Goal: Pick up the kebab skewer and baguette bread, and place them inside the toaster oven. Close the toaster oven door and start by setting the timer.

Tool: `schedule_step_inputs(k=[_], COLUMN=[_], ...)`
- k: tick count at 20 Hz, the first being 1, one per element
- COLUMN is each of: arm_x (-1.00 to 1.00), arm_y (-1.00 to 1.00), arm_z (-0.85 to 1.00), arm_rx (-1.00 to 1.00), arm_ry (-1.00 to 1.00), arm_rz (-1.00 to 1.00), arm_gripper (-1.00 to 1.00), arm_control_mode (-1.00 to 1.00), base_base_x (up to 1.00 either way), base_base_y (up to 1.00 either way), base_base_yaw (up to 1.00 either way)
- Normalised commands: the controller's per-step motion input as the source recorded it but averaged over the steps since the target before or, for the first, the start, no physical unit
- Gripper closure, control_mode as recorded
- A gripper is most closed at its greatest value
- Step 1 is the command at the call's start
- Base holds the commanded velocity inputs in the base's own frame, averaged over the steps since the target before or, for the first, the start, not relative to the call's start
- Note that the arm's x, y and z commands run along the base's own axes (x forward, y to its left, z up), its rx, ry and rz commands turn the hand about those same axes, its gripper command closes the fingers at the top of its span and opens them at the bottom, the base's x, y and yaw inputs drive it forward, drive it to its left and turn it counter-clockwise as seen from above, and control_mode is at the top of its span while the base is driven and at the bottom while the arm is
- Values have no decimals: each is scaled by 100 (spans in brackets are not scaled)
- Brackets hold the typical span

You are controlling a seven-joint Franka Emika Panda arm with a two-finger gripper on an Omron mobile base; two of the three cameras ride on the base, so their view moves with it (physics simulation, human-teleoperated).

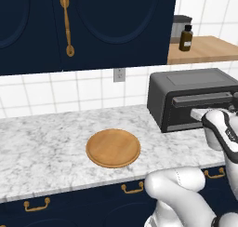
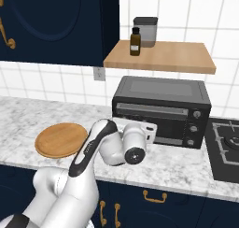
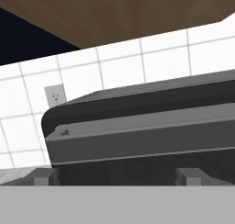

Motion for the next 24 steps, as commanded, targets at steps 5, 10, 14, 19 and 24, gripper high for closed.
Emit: schedule_step_inputs(k=[5,10,14,19,24], arm_x=[-25,-46,-15,-2,0], arm_y=[-49,-72,-74,-64,-47], arm_z=[44,12,0,-2,-2], arm_rx=[-3,-6,-9,-4,0], arm_ry=[0,0,0,-5,-14], arm_rz=[0,0,0,2,0], arm_gripper=[-100,-100,-100,-100,-100], arm_control_mode=[-100,-100,-100,-100,-100], base_base_x=[0,0,0,0,0], base_base_y=[0,0,0,0,0], base_base_yaw=[0,0,0,0,0])
